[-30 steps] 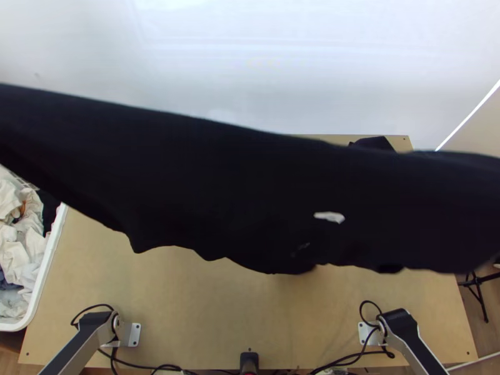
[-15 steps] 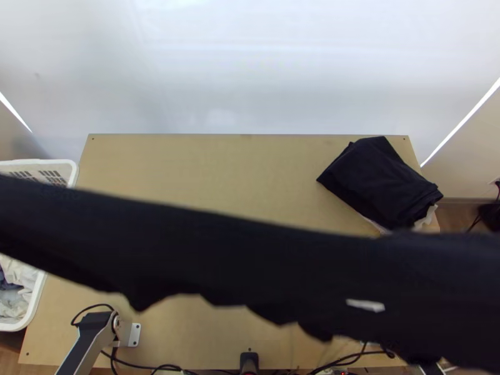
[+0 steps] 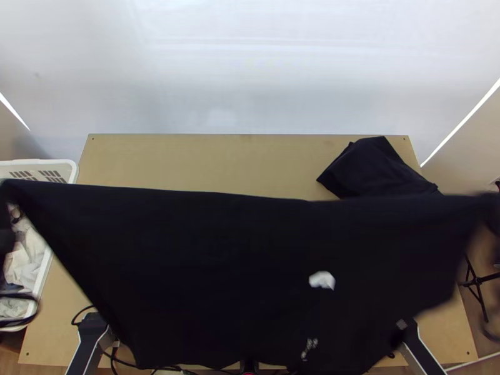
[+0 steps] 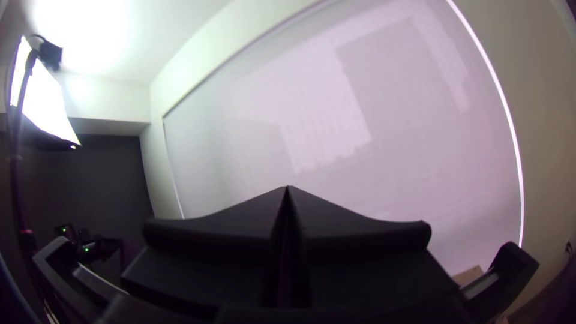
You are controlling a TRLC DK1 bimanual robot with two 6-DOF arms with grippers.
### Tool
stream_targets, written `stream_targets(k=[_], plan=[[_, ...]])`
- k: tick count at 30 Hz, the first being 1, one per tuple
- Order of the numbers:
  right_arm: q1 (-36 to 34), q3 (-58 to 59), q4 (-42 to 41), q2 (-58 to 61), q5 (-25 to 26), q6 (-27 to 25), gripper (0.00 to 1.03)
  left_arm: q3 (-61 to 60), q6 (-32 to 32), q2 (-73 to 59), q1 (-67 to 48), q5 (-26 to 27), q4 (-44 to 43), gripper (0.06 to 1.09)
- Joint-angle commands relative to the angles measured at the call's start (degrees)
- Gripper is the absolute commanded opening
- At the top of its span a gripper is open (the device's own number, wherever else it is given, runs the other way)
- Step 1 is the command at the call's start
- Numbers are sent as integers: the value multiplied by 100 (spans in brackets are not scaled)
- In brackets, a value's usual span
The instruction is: Fold the t-shirt
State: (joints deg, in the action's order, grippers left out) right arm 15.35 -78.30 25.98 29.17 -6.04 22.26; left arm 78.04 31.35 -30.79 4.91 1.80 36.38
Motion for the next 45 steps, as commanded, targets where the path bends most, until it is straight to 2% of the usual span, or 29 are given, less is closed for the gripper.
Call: stream_targets(k=[1,7,16,24,29,32,38,45], plan=[[152,2390,-910,45,-2,15,3,-2399,-217,451,-86,136,-597,9],[38,3401,-1974,898,-2,-126,3,-3418,-253,-288,-271,145,-1880,9],[-103,2856,-1912,3306,-20,138,3,-3339,-446,-2705,-271,136,-3322,9],[-103,1256,-866,5450,-28,191,3,-1933,-420,-4884,-174,39,-3585,9],[-208,641,-857,6171,-20,191,3,-1045,-428,-5913,-42,-233,-3612,9],[-261,17,-462,6716,103,208,3,-553,-437,-6458,-16,-435,-3489,9],[-402,-1680,944,8026,235,411,3,387,-428,-7336,-69,-576,-2996,9],[-410,-3033,1436,9019,235,455,3,1468,-437,-8215,-60,-681,-2689,9]])
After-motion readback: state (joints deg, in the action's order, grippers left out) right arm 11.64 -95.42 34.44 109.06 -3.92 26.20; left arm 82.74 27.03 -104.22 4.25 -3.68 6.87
